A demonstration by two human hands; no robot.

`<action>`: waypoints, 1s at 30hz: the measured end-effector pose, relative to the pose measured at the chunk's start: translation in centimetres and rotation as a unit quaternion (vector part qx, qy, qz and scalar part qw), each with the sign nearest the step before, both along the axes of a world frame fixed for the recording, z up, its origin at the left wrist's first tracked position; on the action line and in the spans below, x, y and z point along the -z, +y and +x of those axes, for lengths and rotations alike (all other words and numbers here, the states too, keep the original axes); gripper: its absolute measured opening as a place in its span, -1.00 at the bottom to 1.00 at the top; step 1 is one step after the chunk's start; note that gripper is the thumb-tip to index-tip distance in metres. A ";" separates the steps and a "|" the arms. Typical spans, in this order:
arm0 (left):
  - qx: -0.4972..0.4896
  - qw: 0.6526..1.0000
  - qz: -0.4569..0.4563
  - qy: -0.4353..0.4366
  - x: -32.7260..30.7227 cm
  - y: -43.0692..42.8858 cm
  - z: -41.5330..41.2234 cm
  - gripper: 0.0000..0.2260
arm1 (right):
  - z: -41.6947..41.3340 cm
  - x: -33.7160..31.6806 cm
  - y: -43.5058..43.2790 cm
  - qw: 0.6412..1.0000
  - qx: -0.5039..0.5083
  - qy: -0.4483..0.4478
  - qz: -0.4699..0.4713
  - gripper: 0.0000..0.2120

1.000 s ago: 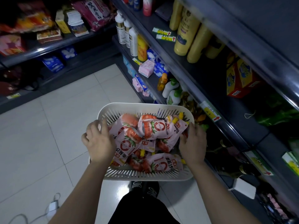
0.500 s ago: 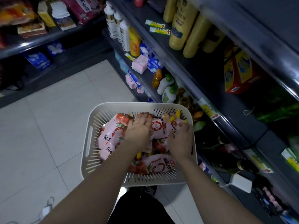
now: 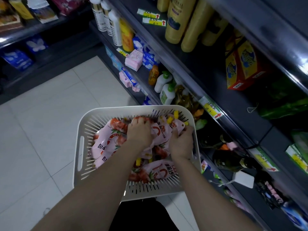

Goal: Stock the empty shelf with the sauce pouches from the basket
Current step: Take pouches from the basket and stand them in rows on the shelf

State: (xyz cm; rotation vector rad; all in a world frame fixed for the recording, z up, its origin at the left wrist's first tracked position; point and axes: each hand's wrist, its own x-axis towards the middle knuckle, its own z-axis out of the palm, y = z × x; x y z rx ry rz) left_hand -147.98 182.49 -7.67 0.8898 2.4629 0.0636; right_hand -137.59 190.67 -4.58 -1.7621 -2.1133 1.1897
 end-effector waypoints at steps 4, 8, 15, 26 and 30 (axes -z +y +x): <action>0.001 0.998 -0.053 -0.026 -0.4 0.0 -0.6 -0.48 | -0.2 0.2 0.4 0.997 -0.074 -0.005 0.025 -0.67; 0.027 0.997 -0.064 -0.029 -0.7 0.3 -1.3 -0.50 | -1.0 0.2 1.1 0.986 -0.152 -0.043 0.062 -0.76; 0.044 0.981 0.124 -0.139 1.5 2.6 -0.8 -0.55 | -2.4 -1.8 2.2 0.981 -0.189 -0.036 0.033 -0.75; -0.014 0.982 0.181 -0.044 3.4 4.0 -0.6 -0.79 | -2.4 -0.3 4.1 0.964 -0.250 -0.049 0.073 -0.82; -0.025 0.972 0.230 -0.044 2.5 3.8 -0.5 -0.82 | -1.9 -0.4 4.2 0.961 -0.256 -0.046 0.093 -0.87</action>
